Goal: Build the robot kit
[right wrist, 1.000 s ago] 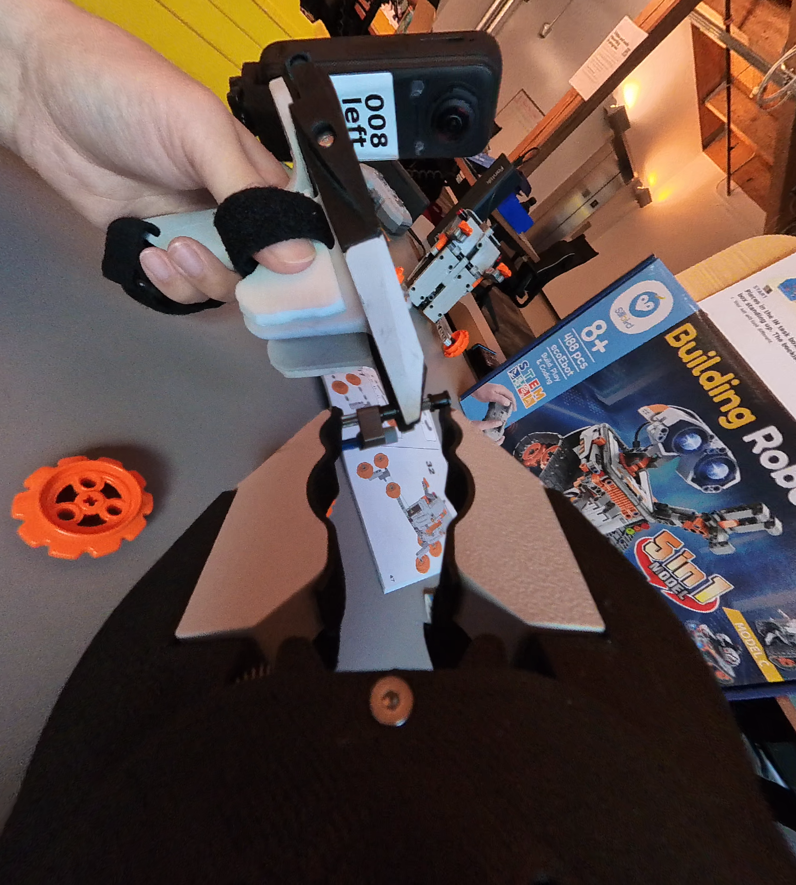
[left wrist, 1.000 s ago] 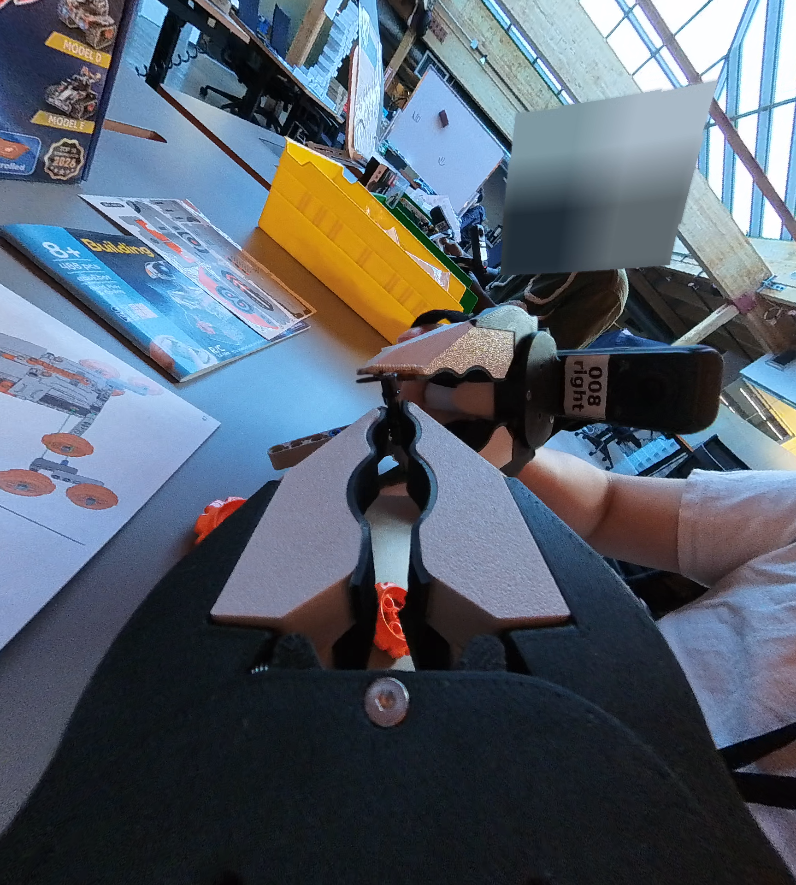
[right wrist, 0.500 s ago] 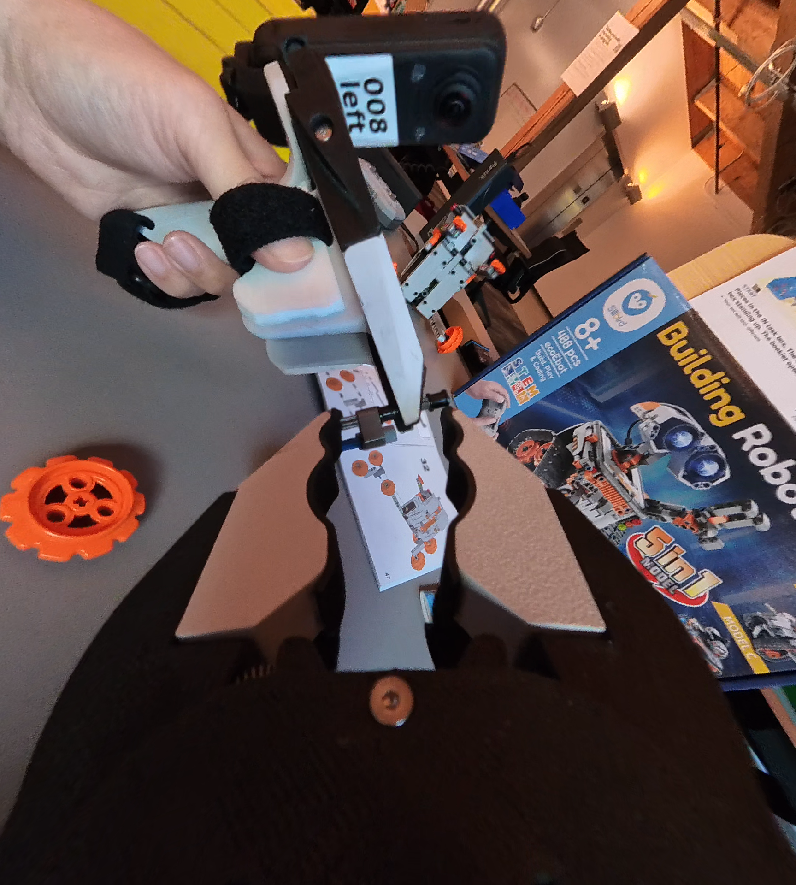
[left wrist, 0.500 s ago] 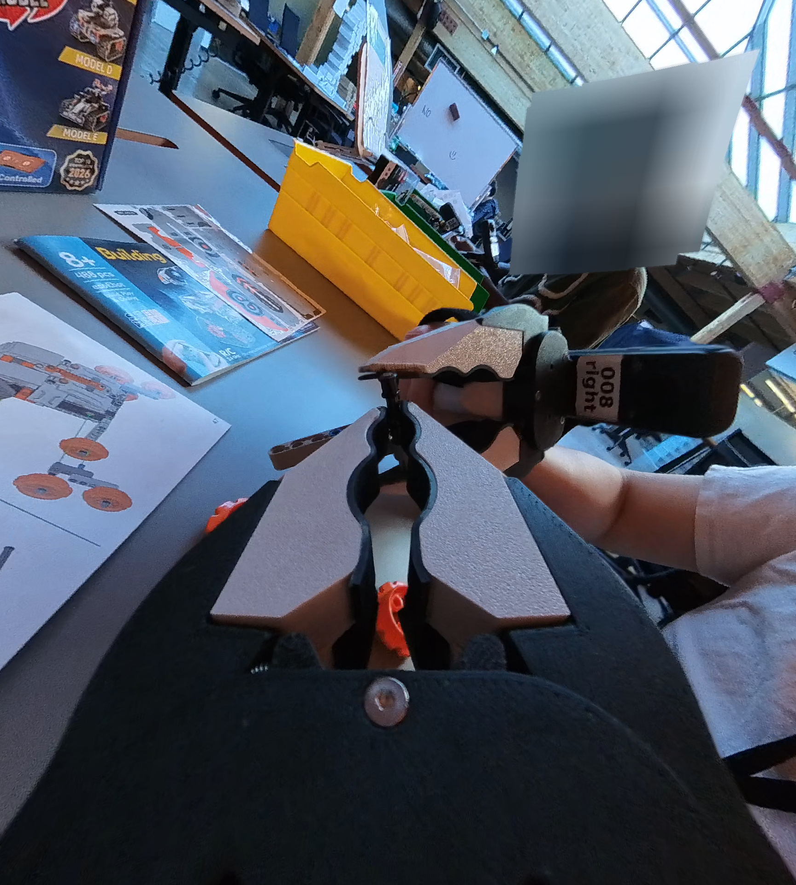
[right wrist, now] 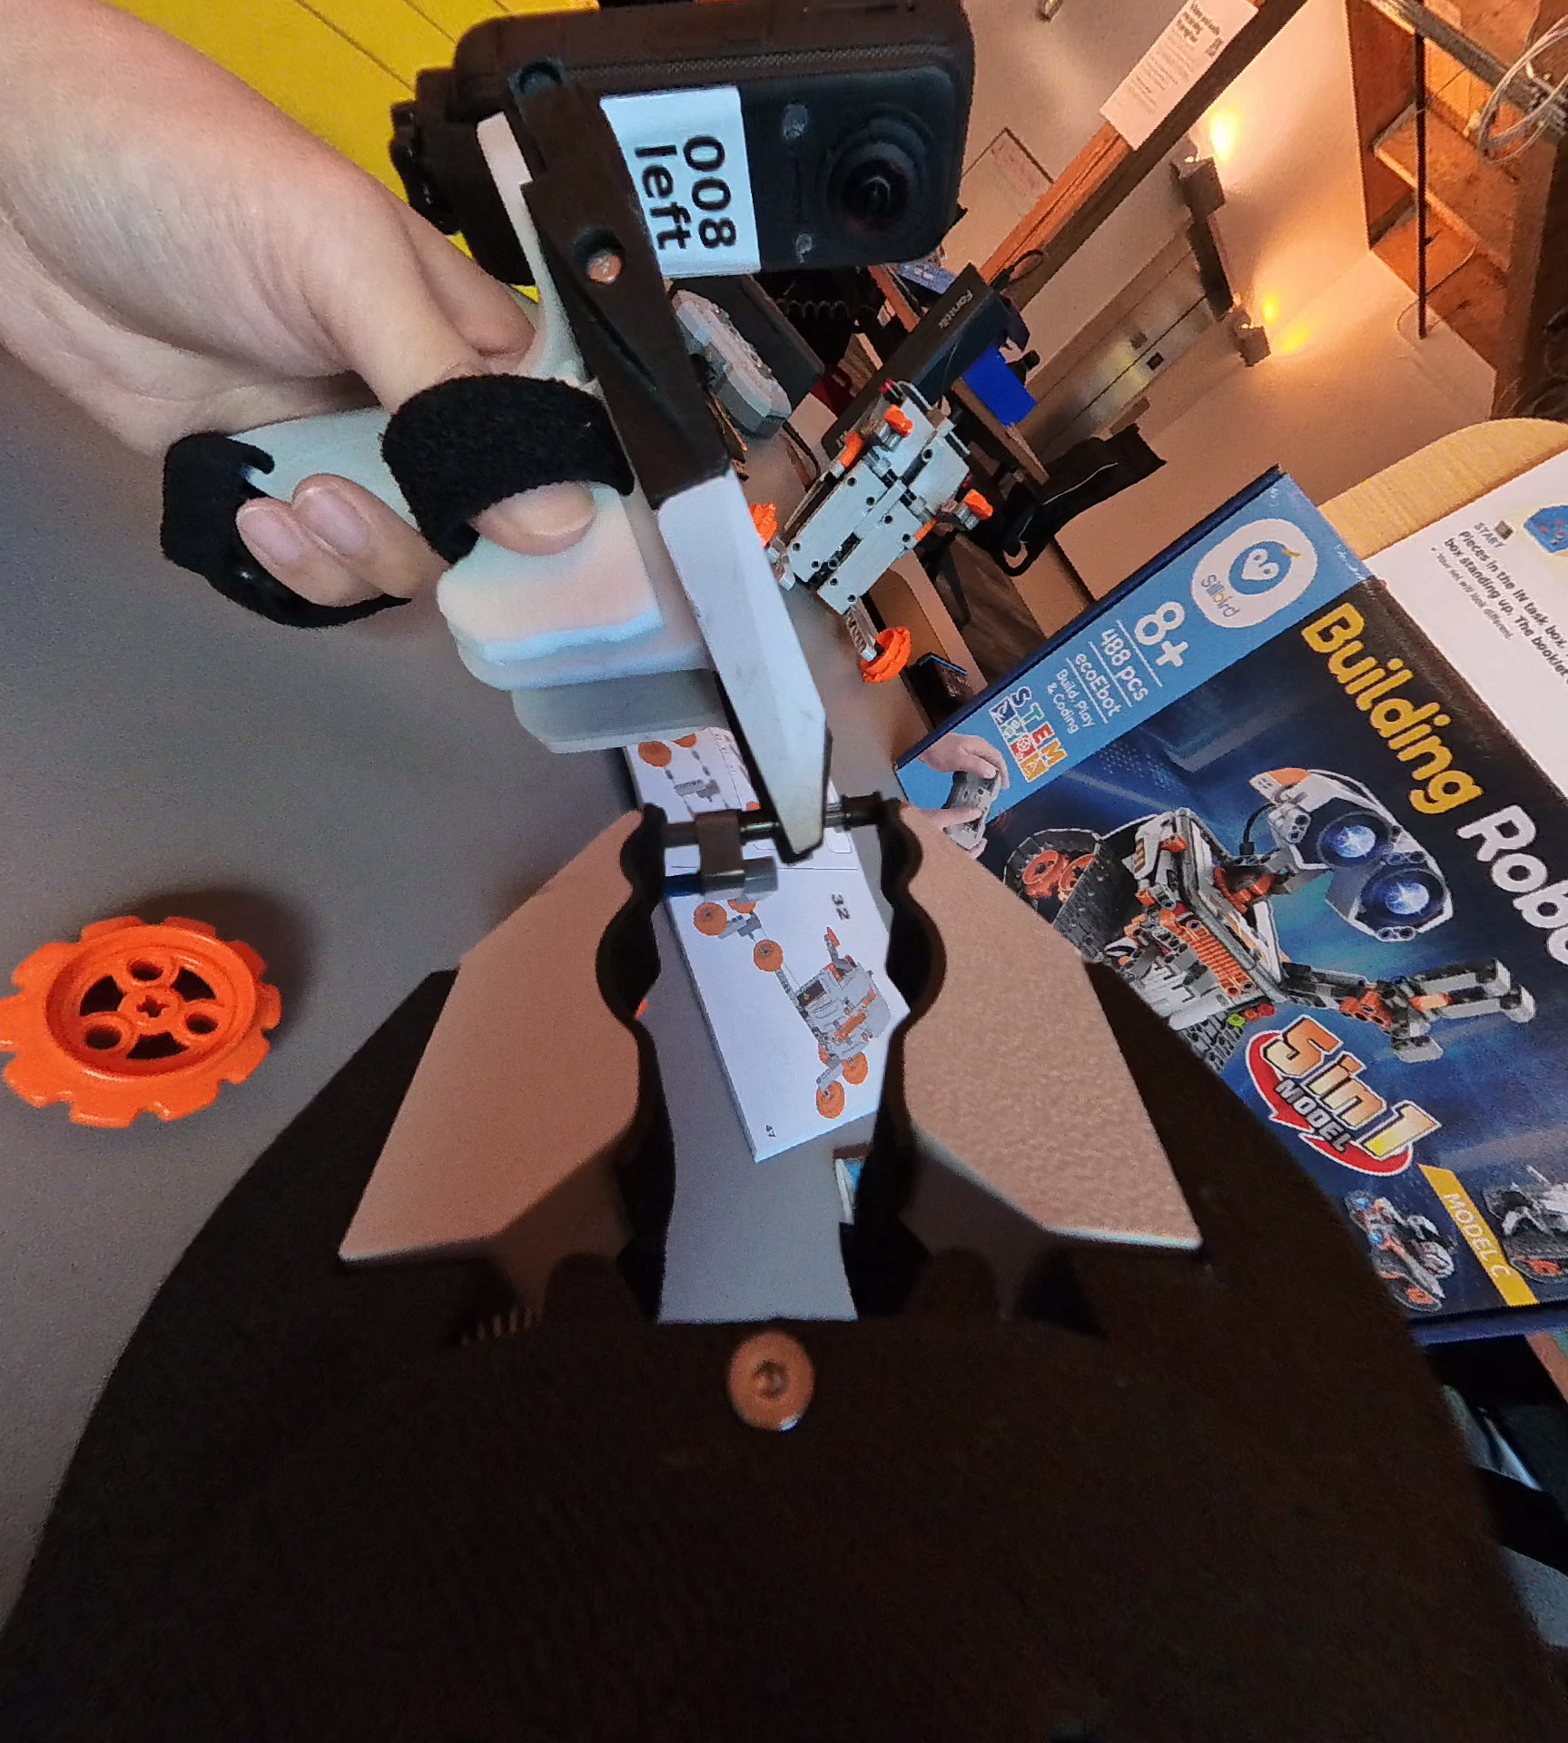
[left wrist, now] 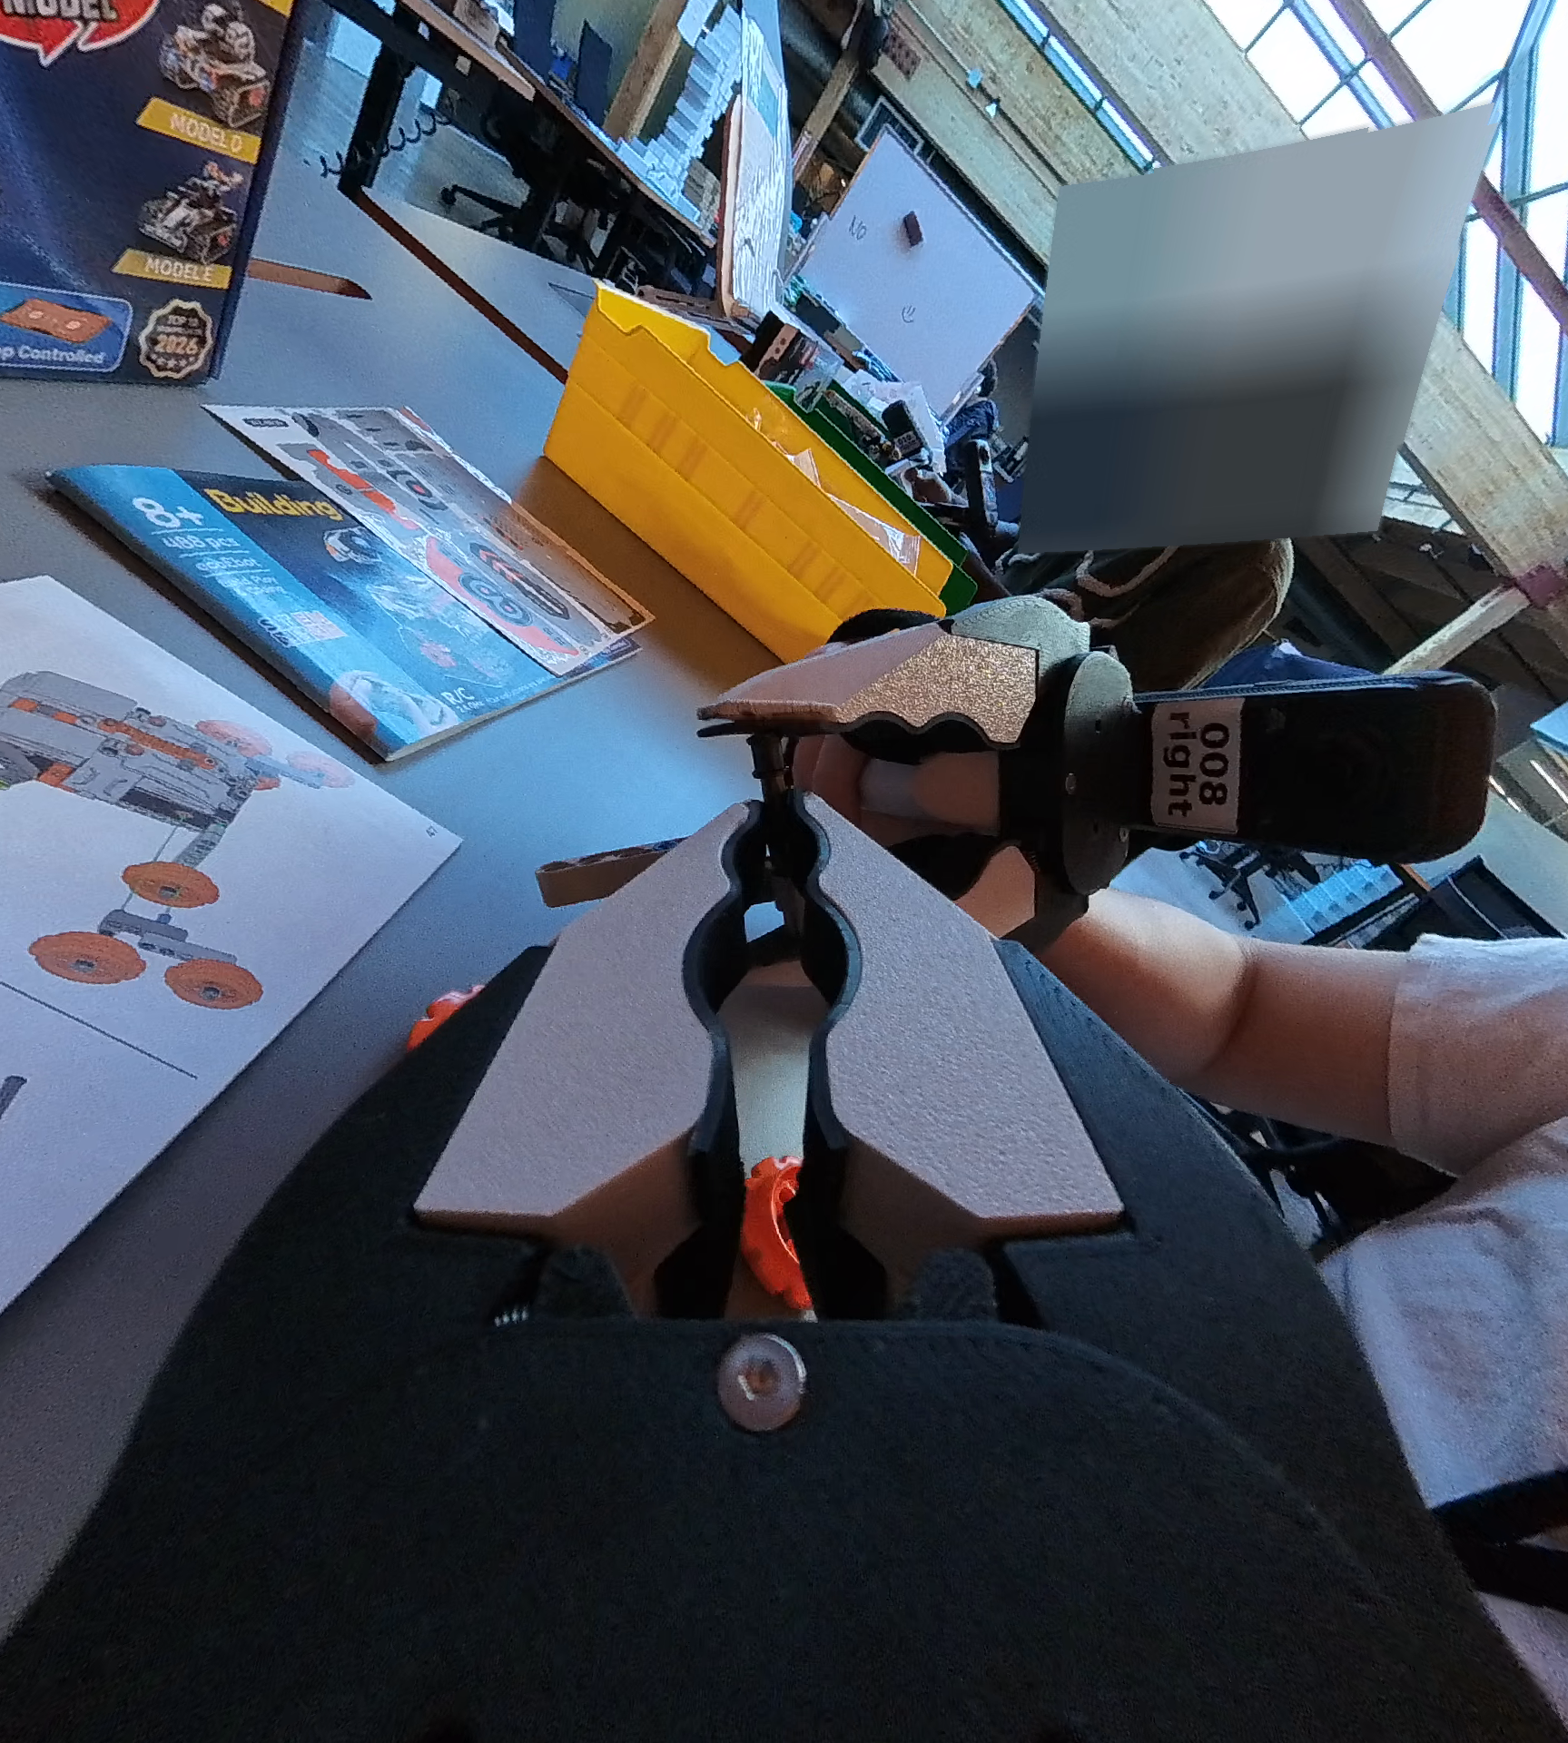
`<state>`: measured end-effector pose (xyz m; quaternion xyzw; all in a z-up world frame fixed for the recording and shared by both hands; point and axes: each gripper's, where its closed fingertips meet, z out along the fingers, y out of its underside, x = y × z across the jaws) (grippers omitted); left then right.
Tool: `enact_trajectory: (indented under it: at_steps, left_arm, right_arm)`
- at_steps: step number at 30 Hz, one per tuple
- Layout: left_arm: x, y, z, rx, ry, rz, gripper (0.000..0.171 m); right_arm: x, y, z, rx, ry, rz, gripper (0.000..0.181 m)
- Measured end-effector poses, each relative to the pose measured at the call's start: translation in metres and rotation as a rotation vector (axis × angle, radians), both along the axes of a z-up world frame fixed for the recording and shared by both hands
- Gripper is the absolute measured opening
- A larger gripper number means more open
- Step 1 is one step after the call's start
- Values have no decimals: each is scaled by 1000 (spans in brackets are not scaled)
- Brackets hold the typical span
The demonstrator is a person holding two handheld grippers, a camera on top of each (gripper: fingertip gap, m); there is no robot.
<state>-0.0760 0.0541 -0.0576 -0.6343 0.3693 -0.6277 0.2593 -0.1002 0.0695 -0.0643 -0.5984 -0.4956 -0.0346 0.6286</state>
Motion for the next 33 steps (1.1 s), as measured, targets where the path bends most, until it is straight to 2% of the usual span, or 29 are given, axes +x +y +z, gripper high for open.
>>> enact_trajectory:
  at_steps: [7,13,19,22,28,31,33]
  left_arm:
    - [1,1,-4,-11,4,12,0]
    - [3,4,-2,-60,-24,14,1]
    - [37,14,-8,-133,32,-63,1]
    - [58,20,-12,-103,83,-89,1]
    - [75,38,6,-12,52,-93,1]
    - [69,43,15,-19,-19,-92,0]
    - [66,39,10,-8,-23,-99,0]
  right_arm:
    - [1,1,-5,-65,32,12,45]
    - [5,4,-3,-52,27,-20,45]
    - [42,15,-9,-83,70,-125,44]
    - [64,22,-12,-96,97,-204,45]
    - [81,42,7,-38,64,-301,44]
    - [74,46,15,-20,114,-280,44]
    - [71,42,9,11,62,-262,44]
